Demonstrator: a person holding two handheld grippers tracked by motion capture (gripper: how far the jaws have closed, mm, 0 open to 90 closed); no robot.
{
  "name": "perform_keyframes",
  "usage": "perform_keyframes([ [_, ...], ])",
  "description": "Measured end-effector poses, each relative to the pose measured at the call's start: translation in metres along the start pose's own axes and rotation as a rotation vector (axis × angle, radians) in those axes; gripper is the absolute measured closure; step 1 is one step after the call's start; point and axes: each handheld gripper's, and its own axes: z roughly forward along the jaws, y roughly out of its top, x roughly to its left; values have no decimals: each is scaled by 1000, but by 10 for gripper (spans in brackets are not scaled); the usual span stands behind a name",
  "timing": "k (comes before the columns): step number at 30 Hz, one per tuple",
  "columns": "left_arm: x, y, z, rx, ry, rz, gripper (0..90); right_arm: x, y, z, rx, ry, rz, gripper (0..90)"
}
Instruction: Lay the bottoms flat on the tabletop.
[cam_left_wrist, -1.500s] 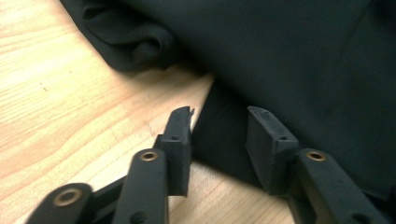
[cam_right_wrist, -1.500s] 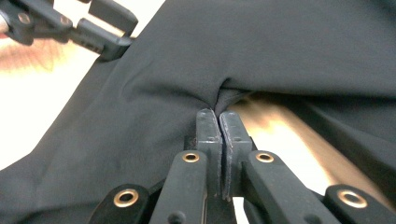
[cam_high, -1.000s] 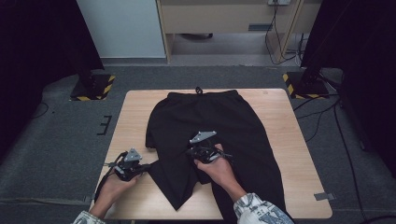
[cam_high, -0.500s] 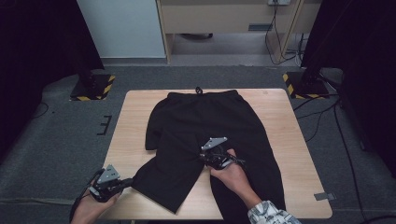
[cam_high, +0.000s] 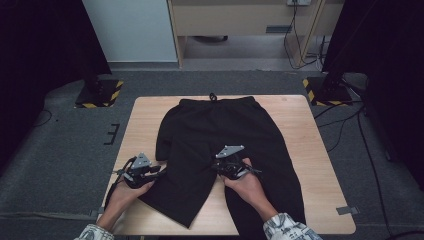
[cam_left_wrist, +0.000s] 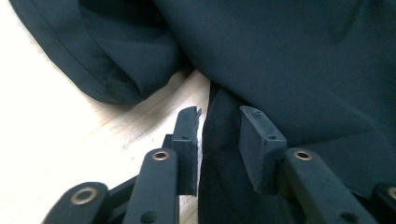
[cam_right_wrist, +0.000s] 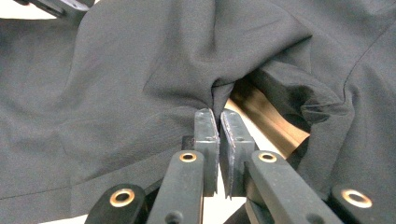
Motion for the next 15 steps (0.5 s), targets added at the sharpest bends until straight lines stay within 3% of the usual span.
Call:
perform_keyframes([
  [2, -3, -2, 0, 23, -9, 27, 758, -1, 0, 0, -2, -1, 3, 869],
  [5, -7, -6, -5, 51, -6, 28, 872, 0, 0, 0, -6, -1, 5, 873],
  [15, -31, -39, -56, 84, -9, 23, 879, 13, -7, -4, 24, 23, -41, 877],
])
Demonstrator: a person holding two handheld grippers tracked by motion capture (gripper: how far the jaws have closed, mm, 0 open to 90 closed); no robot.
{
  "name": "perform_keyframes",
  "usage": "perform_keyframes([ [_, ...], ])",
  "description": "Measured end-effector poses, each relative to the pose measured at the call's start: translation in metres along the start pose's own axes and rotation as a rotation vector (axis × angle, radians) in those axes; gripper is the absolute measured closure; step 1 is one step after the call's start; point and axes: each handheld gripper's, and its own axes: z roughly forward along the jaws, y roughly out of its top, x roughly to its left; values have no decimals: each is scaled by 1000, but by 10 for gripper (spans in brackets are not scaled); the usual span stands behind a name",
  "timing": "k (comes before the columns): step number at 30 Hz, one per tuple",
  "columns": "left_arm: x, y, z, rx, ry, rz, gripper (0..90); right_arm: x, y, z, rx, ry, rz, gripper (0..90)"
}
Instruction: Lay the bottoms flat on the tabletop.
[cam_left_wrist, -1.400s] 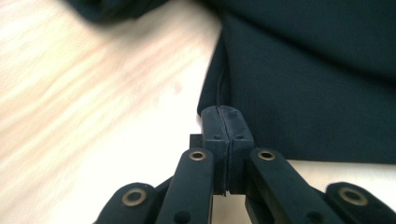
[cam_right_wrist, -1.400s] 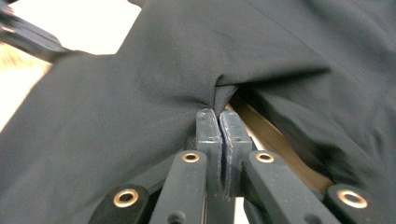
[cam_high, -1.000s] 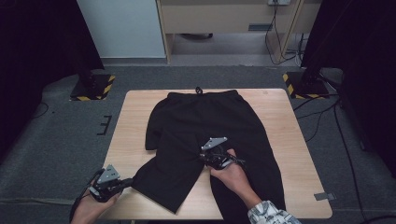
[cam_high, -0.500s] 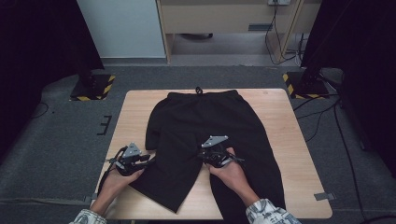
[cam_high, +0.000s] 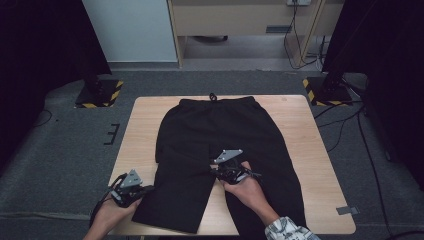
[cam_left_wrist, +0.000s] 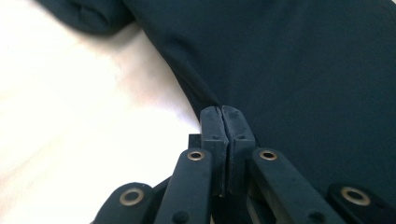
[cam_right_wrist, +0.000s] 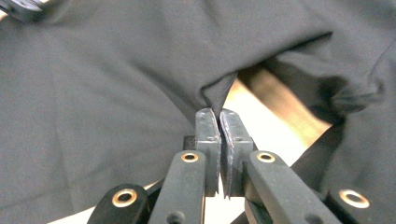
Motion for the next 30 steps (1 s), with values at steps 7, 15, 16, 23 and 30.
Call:
perform_keyframes([
  [7, 2, -12, -18, -46, 55, -36, 728, 8, -9, -2, 22, 11, -16, 717],
  [15, 30, 10, 13, -102, 66, -93, 536, 1, -4, 4, -4, 15, 28, 532],
  [16, 31, 14, 20, -87, 67, -86, 524, 1, -2, 7, -9, 17, 37, 525],
  [23, 35, 32, 44, -68, 71, -64, 728, -1, 11, 25, -10, -11, 47, 738],
  [30, 37, 25, 28, -51, 122, -74, 890, 13, 20, 30, -42, -15, 14, 730],
])
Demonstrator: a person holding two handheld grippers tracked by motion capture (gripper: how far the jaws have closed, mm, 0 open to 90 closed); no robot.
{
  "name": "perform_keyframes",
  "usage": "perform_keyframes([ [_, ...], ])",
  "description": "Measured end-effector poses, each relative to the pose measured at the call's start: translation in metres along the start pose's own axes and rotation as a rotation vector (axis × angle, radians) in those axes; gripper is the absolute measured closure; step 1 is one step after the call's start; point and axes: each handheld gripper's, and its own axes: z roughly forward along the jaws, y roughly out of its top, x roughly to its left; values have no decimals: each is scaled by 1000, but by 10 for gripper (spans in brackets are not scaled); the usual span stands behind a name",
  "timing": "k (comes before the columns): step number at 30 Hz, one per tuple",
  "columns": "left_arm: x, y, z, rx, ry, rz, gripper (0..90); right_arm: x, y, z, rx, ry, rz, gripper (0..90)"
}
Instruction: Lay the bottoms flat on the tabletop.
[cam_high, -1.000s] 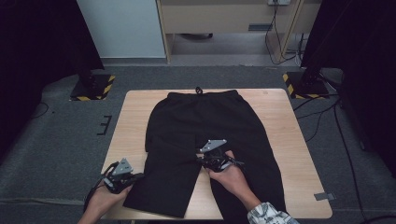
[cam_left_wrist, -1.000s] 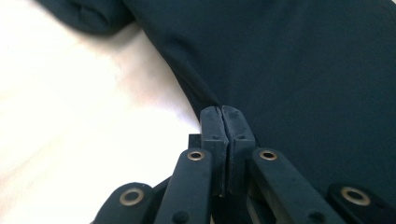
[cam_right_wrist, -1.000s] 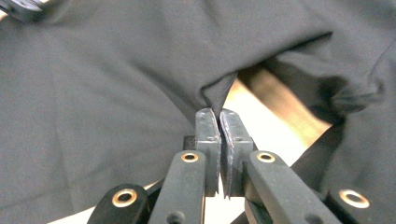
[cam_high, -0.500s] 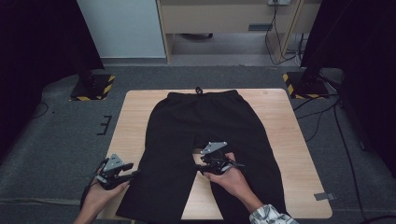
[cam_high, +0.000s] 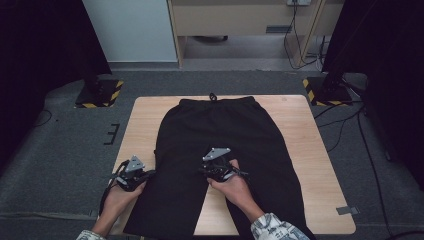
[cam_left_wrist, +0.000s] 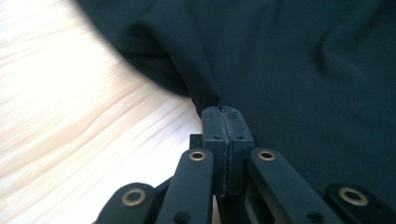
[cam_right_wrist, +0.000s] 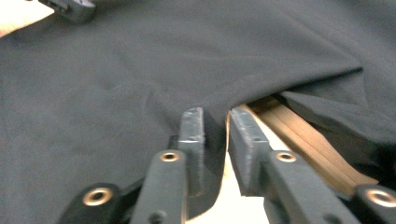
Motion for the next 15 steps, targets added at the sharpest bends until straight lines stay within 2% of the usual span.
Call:
perform_keyframes([
  [2, 4, -4, -3, 19, 40, 2, 890, 1, -1, -3, 1, -7, -14, 716],
  [5, 12, -8, -2, 19, 49, -35, 889, -2, -5, -11, 7, -32, -15, 709],
  [7, 16, -9, 1, 26, 55, -36, 884, -7, -8, -12, 24, -50, -6, 699],
  [11, 22, -9, 3, 19, 48, -56, 877, -12, -11, -9, 41, -61, 4, 696],
  [15, 21, -6, 6, 24, 41, -40, 879, -10, -9, 3, 52, -64, 0, 702],
])
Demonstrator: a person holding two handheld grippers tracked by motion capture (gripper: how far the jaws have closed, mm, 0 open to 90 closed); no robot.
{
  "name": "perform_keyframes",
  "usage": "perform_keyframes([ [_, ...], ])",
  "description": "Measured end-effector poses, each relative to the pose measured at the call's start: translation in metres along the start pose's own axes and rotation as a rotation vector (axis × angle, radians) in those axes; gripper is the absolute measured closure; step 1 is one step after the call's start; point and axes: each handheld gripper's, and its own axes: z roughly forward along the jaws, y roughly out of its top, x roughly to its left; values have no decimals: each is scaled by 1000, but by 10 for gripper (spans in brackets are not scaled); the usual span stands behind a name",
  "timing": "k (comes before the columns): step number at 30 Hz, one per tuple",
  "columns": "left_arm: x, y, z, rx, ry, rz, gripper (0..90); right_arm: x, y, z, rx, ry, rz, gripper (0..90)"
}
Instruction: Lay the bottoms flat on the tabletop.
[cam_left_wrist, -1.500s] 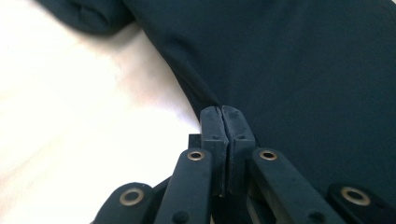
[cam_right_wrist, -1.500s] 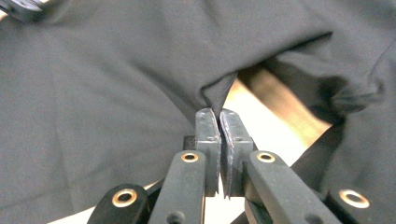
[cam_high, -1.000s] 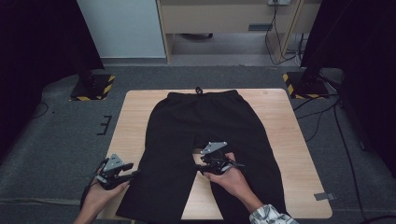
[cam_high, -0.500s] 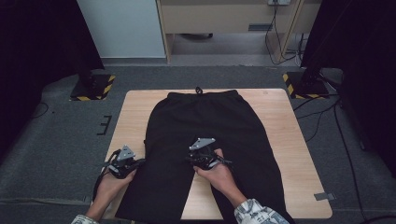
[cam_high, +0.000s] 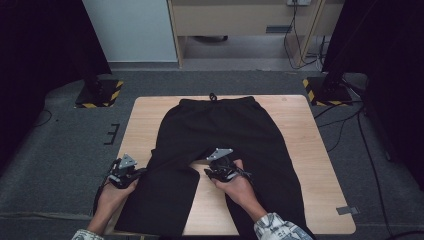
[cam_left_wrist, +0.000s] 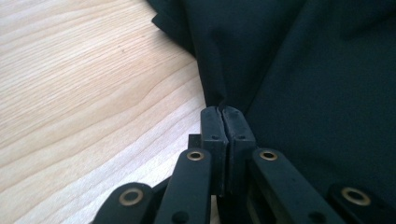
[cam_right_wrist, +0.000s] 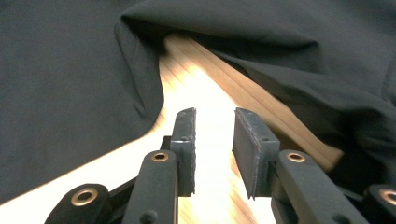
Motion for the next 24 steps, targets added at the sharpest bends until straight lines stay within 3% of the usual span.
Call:
perform_keyframes([
  [6, -6, 3, 2, 3, -18, 26, 885, 13, 7, 18, 22, 3, -32, 704],
  [8, -8, 3, 2, 3, -25, 34, 886, 18, 10, 23, 3, 25, -27, 653],
  [10, -10, 2, 1, 5, -27, 42, 886, 23, 13, 24, -66, 79, 10, 585],
  [12, -10, 2, 0, 4, -32, 43, 886, 27, 17, 21, -143, 102, 33, 561],
  [15, -11, 3, 1, 7, -37, 48, 886, 29, 24, 18, -196, 93, 29, 553],
  [18, -12, 4, 2, 7, -42, 51, 885, 27, 31, 23, -183, 70, 19, 553],
  [24, -13, 6, 5, 2, -57, 53, 886, 23, 44, 53, -132, 36, 7, 554],
])
